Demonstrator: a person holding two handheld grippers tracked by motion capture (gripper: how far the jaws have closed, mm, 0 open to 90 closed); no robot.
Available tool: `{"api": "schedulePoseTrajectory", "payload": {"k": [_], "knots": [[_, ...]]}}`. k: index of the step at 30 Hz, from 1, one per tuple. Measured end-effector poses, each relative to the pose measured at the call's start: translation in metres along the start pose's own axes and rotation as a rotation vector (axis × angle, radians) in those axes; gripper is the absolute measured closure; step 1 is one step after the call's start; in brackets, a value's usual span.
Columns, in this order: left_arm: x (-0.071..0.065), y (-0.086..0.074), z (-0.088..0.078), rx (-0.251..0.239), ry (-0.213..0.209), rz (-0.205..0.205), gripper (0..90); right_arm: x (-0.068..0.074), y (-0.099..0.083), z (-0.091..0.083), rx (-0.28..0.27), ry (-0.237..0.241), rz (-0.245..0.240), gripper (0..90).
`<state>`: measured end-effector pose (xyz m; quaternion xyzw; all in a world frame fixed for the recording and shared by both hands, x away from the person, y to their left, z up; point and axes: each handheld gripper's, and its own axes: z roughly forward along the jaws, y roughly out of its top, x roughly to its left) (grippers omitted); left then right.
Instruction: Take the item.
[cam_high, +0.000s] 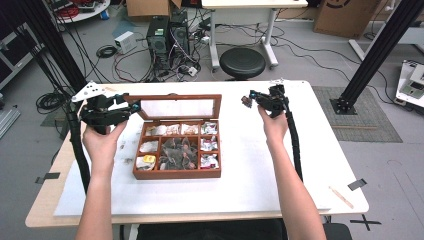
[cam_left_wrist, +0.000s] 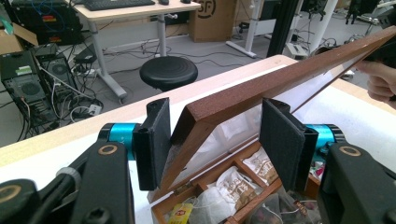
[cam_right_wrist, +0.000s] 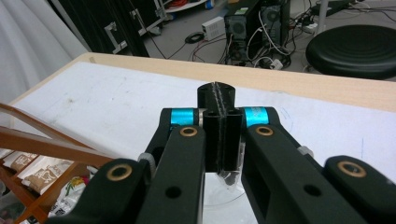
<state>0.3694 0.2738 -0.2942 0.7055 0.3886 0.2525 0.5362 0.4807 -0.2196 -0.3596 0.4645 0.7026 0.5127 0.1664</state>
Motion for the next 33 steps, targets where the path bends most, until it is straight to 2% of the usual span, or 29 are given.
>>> {"api": "schedulePoseTrajectory", "payload": {"k": [2,4,6,15,24,26,33], "knots": [[0.000,0.000,0.000,0.000,0.000,0.000,44.0,0.000,0.000,0.000,0.006,-0.003,-0.006,89.7],[0.000,0.000,0.000,0.000,0.000,0.000,44.0,0.000,-0.001,0.001,0.009,-0.015,-0.001,81.0],[0.000,0.000,0.000,0.000,0.000,0.000,44.0,0.000,-0.001,0.001,0.011,-0.019,-0.002,78.0],[0.000,0.000,0.000,0.000,-0.001,0.000,44.0,0.001,0.000,-0.004,0.003,-0.008,-0.016,73.0],[0.000,0.000,0.000,-0.001,0.000,-0.001,44.0,0.013,0.000,-0.024,-0.021,0.052,-0.056,66.9],[0.000,0.000,0.000,-0.002,0.001,-0.003,44.0,0.016,0.001,-0.028,-0.006,0.064,-0.072,65.6],[0.000,-0.001,0.000,-0.001,0.001,-0.001,43.9,0.024,-0.005,-0.048,-0.040,0.096,-0.107,64.2]]}}
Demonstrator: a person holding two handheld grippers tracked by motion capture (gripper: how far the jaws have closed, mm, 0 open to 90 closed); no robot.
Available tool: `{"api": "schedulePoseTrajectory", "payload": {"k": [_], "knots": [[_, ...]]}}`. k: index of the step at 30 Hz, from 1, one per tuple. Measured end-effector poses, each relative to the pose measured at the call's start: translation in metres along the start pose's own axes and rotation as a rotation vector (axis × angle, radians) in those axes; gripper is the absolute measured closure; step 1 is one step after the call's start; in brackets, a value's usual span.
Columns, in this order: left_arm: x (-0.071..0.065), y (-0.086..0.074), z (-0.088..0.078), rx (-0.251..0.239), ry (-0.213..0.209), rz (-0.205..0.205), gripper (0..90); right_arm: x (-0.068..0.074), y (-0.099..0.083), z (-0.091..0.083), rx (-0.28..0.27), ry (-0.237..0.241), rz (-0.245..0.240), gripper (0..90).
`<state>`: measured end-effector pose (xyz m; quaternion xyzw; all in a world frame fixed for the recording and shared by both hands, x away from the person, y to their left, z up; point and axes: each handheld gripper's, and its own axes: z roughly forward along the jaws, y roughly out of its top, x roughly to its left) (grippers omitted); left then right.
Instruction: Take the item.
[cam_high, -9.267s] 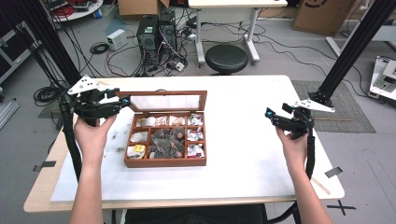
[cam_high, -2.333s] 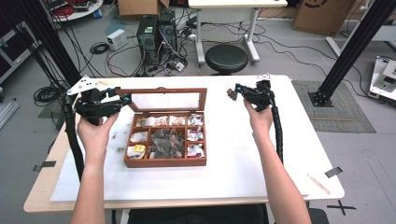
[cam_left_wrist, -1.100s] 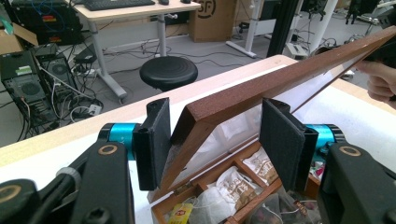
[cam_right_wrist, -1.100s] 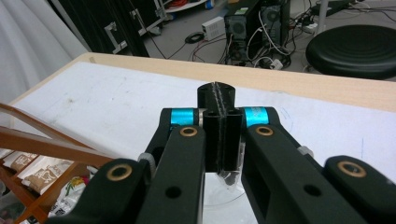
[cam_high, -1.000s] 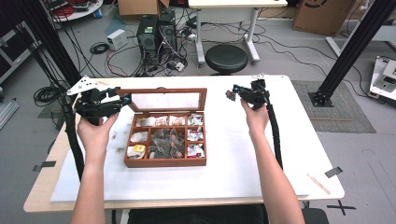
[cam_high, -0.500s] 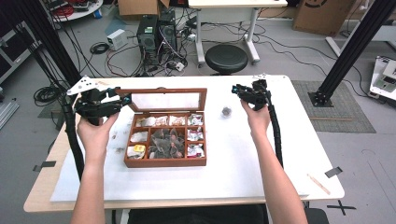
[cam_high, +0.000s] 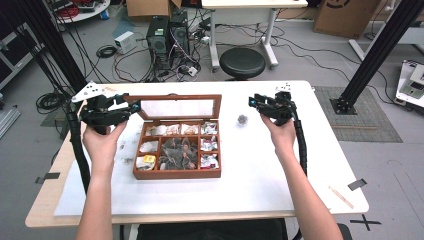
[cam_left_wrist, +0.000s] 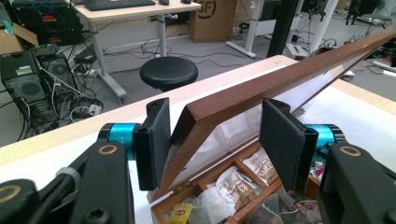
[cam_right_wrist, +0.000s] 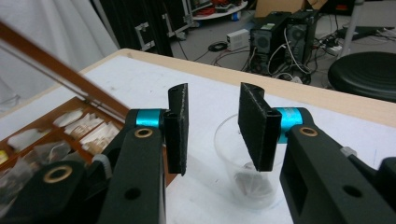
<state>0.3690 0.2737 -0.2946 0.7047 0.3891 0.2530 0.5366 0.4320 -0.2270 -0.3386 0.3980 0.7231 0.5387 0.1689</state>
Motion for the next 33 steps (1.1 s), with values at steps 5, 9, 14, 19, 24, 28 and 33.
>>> {"api": "schedulePoseTrajectory", "payload": {"k": [5,9,14,19,24,28,33], "knots": [[0.000,0.000,0.000,-0.002,0.002,-0.004,43.9,0.005,-0.005,-0.013,0.006,0.013,-0.016,60.8],[0.000,0.000,0.001,-0.004,0.002,-0.004,43.9,0.014,-0.013,-0.032,-0.025,0.037,-0.037,60.6],[0.000,0.000,0.001,-0.008,0.002,-0.007,43.9,0.020,-0.020,-0.042,-0.034,0.052,-0.049,59.5],[0.001,0.000,0.001,-0.010,-0.001,-0.008,43.8,0.025,-0.027,-0.051,-0.035,0.054,-0.055,57.8],[0.001,0.000,0.001,-0.010,-0.003,-0.009,43.8,0.026,-0.035,-0.059,-0.031,0.047,-0.058,57.0],[0.001,0.000,0.001,-0.010,-0.002,-0.010,43.8,0.026,-0.041,-0.063,-0.021,0.044,-0.058,54.2],[0.001,-0.001,0.002,-0.012,-0.002,-0.011,43.7,0.029,-0.047,-0.070,-0.016,0.051,-0.065,50.2]]}}
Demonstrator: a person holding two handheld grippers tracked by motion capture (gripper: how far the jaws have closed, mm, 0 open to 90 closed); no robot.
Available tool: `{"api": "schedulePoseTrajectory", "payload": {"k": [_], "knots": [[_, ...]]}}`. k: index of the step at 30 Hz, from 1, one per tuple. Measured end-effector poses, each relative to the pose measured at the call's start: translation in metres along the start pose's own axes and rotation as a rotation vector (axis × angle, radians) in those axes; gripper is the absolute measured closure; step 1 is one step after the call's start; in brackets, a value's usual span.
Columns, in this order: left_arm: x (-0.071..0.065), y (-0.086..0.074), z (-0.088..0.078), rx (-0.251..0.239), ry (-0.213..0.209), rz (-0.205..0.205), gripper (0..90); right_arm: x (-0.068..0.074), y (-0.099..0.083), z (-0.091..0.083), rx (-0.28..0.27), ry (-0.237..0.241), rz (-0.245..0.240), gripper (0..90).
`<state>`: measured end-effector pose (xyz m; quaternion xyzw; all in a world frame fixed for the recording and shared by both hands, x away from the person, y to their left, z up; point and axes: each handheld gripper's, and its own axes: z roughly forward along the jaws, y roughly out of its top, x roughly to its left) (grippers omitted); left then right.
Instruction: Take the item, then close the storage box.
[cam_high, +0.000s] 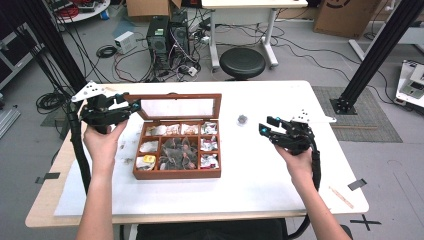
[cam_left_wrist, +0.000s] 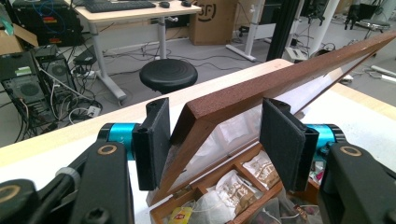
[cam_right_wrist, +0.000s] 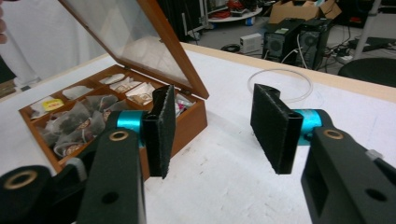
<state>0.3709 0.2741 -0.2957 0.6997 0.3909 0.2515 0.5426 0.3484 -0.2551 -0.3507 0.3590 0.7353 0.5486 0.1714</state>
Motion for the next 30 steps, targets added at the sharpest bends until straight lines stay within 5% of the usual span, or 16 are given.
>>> {"api": "schedulePoseTrajectory", "payload": {"k": [30], "knots": [[-0.0010,-0.0013,-0.0011,0.001,0.000,-0.010,43.2,-0.0082,-0.0074,-0.0064,-0.018,-0.022,0.038,40.0]]}}
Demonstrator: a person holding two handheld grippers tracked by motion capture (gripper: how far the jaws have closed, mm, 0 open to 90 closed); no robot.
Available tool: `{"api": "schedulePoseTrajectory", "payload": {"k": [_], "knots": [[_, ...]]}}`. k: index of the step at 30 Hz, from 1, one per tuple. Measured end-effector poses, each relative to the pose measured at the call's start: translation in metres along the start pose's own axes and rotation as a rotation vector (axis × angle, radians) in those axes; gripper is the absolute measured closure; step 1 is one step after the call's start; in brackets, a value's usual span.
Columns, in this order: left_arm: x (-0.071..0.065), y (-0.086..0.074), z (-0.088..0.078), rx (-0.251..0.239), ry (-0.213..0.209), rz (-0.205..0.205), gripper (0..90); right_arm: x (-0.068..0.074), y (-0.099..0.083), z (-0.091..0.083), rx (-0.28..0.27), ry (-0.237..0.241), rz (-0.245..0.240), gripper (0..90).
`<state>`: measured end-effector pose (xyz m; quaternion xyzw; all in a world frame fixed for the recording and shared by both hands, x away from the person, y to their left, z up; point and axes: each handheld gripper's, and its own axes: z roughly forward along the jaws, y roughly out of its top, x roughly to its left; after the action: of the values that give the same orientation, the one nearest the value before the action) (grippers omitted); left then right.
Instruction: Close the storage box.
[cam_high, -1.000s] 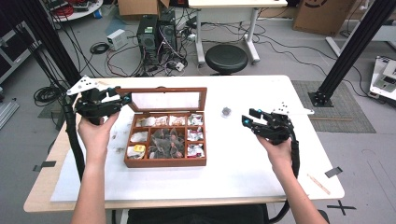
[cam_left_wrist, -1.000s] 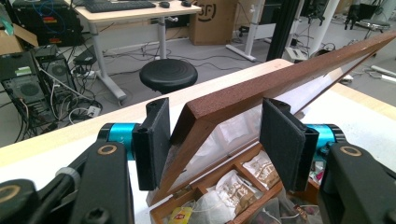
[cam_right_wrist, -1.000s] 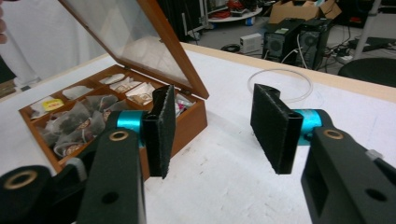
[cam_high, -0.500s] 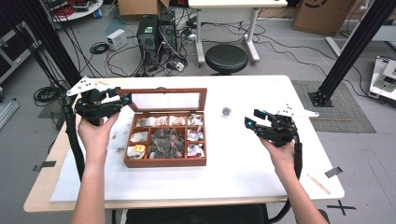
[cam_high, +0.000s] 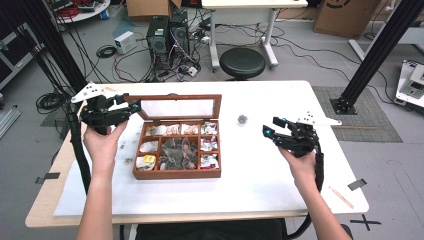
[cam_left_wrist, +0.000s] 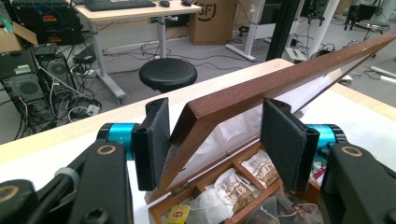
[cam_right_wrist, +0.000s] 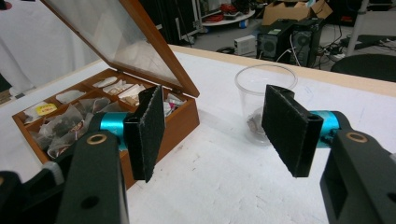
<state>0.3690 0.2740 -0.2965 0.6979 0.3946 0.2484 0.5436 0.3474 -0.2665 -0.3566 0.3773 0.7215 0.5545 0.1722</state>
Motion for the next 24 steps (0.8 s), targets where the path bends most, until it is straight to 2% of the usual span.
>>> {"api": "schedulePoseTrajectory", "payload": {"k": [7,12,17,20,21,24], "knots": [[-0.0009,-0.0003,-0.0006,0.005,0.006,-0.009,42.1,-0.0002,-0.0006,0.0010,-0.002,0.000,-0.005,40.0],[-0.0026,-0.0030,-0.0002,-0.009,0.024,-0.035,40.5,0.0000,-0.0010,0.0011,0.001,0.001,-0.006,40.0],[-0.0074,-0.0031,0.0007,0.008,0.054,-0.037,38.6,-0.0006,-0.0008,-0.0010,-0.007,-0.001,0.001,40.0],[-0.0089,-0.0030,0.0006,0.029,0.061,-0.055,36.8,-0.0026,-0.0008,-0.0021,-0.012,-0.003,0.003,39.9],[-0.0089,-0.0033,-0.0001,0.037,0.064,-0.070,33.5,-0.0040,-0.0010,-0.0027,-0.015,-0.004,0.009,40.0],[-0.0088,-0.0041,-0.0011,0.042,0.059,-0.087,33.3,-0.0048,-0.0009,-0.0034,-0.019,-0.004,0.013,40.0]]}}
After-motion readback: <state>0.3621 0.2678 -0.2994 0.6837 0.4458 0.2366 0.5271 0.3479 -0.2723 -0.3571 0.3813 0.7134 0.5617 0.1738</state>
